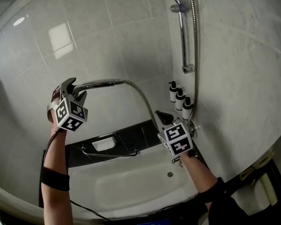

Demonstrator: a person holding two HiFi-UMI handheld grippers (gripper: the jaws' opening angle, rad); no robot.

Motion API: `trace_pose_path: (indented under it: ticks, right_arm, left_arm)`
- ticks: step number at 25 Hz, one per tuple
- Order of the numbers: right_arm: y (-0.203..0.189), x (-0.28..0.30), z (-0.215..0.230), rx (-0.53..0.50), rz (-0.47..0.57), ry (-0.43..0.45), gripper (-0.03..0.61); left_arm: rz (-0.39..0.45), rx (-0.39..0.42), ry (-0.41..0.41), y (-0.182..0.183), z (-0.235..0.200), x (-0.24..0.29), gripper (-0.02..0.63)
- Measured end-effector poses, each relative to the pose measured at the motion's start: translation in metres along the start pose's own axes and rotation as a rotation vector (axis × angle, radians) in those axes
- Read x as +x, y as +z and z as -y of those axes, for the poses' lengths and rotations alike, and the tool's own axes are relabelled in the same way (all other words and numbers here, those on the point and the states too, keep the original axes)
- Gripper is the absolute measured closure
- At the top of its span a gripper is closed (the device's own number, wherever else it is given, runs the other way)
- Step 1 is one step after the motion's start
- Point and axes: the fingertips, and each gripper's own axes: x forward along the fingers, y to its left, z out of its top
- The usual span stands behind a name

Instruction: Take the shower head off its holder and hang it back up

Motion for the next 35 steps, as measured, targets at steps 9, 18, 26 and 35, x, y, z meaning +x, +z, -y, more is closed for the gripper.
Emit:
trace_pose_path:
  ticks: [9,18,26,35]
  right_arm:
    - [0.05,-0.003,0.052,-0.07,0.026,-0.066,0.561]
    - [0.112,-0.017,0.095,-0.096,0.111,-0.121,0.56]
    - [0.134,-0.033,0.112,-0.106,0.144,-0.13,0.56]
    - [0.142,-0.046,0.145,-0.095,0.164,-0.158,0.56]
  left_arm:
    - [0.053,0.041,-0.027,0.061,-0.053,0.029,0.345]
    - [0.1,0.112,0.026,0.128,-0.115,0.047,0.35]
    - [0.117,0.206,0.06,0.192,-0.17,0.057,0.362]
    - [0.126,0.261,0.091,0.255,-0.216,0.06,0.367]
